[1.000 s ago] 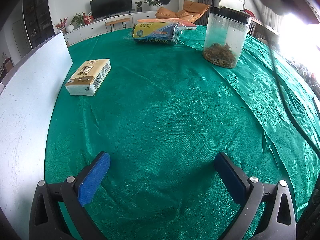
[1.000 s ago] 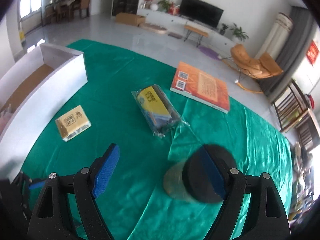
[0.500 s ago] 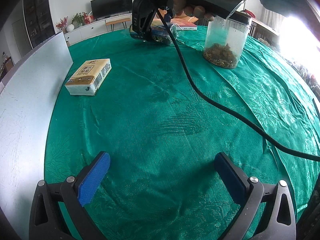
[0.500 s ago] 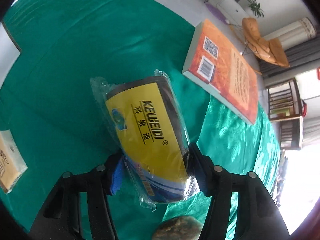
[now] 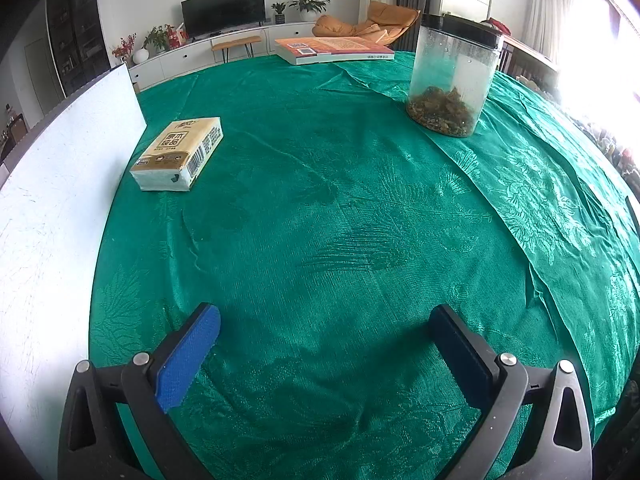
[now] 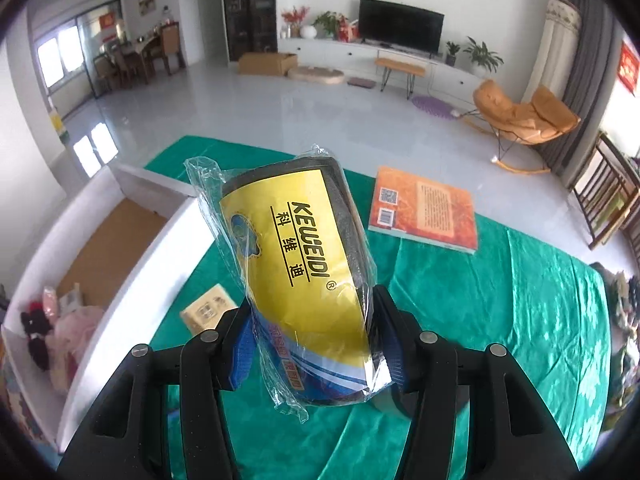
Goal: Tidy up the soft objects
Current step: 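Grasp the tissue pack with the left tool while the right tool carries the yellow packet toward the box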
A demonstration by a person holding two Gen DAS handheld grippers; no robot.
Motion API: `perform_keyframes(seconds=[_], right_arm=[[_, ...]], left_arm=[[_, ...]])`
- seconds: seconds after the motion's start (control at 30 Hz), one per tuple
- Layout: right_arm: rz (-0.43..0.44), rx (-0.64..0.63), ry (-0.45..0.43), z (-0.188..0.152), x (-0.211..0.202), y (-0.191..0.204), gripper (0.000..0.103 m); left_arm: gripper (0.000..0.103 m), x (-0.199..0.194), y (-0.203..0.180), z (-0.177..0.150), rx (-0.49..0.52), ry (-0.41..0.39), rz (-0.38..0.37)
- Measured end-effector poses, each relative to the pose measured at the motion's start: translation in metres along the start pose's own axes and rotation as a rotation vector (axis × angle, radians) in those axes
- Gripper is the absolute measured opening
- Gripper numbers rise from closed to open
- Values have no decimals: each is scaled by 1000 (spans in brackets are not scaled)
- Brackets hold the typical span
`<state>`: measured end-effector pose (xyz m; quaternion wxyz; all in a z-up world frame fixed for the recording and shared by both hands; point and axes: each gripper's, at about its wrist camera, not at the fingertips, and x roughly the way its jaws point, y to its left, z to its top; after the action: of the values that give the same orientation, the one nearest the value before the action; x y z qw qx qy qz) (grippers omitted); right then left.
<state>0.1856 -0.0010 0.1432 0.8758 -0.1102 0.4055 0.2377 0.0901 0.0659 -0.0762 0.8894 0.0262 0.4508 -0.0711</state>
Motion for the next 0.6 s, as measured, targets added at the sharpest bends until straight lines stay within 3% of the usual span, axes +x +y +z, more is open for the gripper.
perform_keyframes(seconds=[0.13,0.2,0.3,0.37,0.43,0.5,0.6], right_arm=[[37,209,10,-69,-44,-48,56],[15,327,29,-104,-49,-76,56],[-88,471,66,-142,-29,-125,56],[-123,527,100,-160,-4,-147,56],[-135,559,125,-175,15,-164,56],[-110,604,131,-183,24,-174,56],[-68,606,99,-188,19,-173,56]], left_arm=[[103,0,0,0,0,1,0],[103,0,0,0,0,1,0],[103,0,1,1,-2,2,-3],[103,4,3,11,0,56,4],[102,-3,10,31,-14,53,31],[103,-19,19,56,-30,-24,75],[103,-14,34,104,-8,-58,219]])
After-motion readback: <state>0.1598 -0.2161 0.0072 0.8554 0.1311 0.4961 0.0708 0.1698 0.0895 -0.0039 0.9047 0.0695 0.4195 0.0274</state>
